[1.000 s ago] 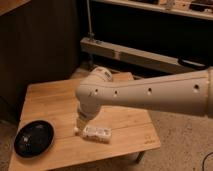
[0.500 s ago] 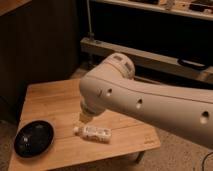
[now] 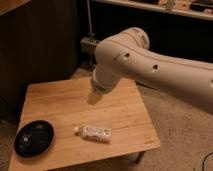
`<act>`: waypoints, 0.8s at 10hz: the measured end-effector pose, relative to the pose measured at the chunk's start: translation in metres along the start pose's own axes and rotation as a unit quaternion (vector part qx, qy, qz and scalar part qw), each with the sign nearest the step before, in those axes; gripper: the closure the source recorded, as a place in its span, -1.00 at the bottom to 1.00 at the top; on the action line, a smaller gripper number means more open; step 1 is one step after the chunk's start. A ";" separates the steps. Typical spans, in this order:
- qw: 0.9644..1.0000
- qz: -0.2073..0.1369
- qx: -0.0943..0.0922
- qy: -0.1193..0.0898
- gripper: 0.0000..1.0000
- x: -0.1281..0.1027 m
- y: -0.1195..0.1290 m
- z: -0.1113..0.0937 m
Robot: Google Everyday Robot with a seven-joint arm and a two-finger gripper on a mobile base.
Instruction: Place the bottle in the ceramic bowl
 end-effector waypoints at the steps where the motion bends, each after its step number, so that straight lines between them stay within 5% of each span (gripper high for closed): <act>1: 1.000 -0.007 -0.006 -0.002 -0.30 0.006 -0.017 0.015; 4: 0.999 -0.046 -0.026 -0.003 -0.30 0.025 -0.039 0.065; 8: 0.995 -0.086 -0.059 0.009 -0.30 0.027 -0.014 0.108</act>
